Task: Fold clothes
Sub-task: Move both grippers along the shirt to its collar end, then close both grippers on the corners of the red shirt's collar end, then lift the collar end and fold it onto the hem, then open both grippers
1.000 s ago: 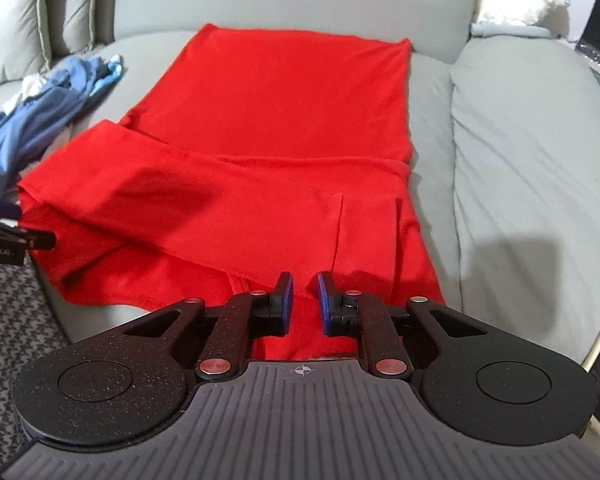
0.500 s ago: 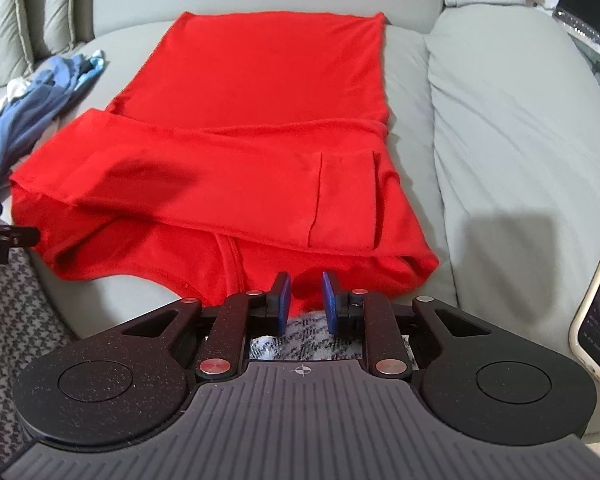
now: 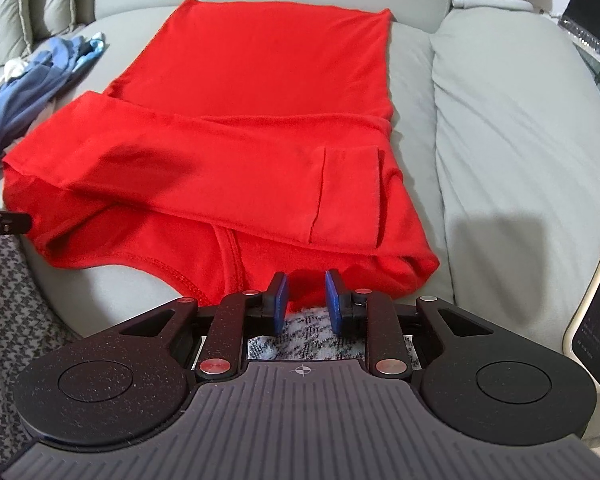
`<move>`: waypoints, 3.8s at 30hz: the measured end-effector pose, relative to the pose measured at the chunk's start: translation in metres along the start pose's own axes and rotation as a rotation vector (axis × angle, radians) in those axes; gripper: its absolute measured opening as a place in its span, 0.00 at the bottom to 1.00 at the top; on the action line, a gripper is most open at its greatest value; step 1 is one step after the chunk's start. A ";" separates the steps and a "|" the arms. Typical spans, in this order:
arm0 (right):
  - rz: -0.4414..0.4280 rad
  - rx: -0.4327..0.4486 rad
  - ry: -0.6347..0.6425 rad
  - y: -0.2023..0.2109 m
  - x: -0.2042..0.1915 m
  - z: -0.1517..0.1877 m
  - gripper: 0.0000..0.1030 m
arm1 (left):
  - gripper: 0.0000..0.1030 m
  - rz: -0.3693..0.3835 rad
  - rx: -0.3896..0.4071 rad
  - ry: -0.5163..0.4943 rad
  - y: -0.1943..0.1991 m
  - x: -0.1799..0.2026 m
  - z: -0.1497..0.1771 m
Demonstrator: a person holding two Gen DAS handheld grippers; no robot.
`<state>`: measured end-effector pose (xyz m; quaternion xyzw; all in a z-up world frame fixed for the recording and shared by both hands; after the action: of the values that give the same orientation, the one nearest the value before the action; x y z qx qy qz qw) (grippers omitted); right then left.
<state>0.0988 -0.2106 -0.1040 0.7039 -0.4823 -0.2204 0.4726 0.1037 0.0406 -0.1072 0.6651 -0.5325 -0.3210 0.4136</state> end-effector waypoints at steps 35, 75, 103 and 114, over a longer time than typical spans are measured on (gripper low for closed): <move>0.018 0.106 -0.175 -0.111 0.084 -0.193 0.39 | 0.83 0.058 0.097 0.096 -0.109 0.050 -0.208; 0.107 0.221 -0.166 -0.280 0.217 -0.334 0.05 | 0.11 0.153 0.221 -0.027 -0.232 0.047 -0.370; 0.317 0.382 0.025 -0.020 0.140 -0.299 0.03 | 0.08 -0.036 0.473 -0.176 0.032 0.042 -0.269; 0.298 0.350 0.094 0.045 0.070 -0.184 0.03 | 0.08 -0.070 0.418 -0.128 0.058 0.050 -0.150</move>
<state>0.2493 -0.1931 0.0293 0.7056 -0.5892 -0.0283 0.3926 0.2189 0.0183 0.0128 0.7327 -0.5892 -0.2592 0.2208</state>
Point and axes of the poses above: each gripper's, at about its wrist camera, not at the fingertips, and y roughly against the way its jaws point, x to its right, z to its underside, the point moved 9 cm from there along -y, roughly the way its jaws point, and after that the axes turned 15 degrees about y, right-handed, at the moved point
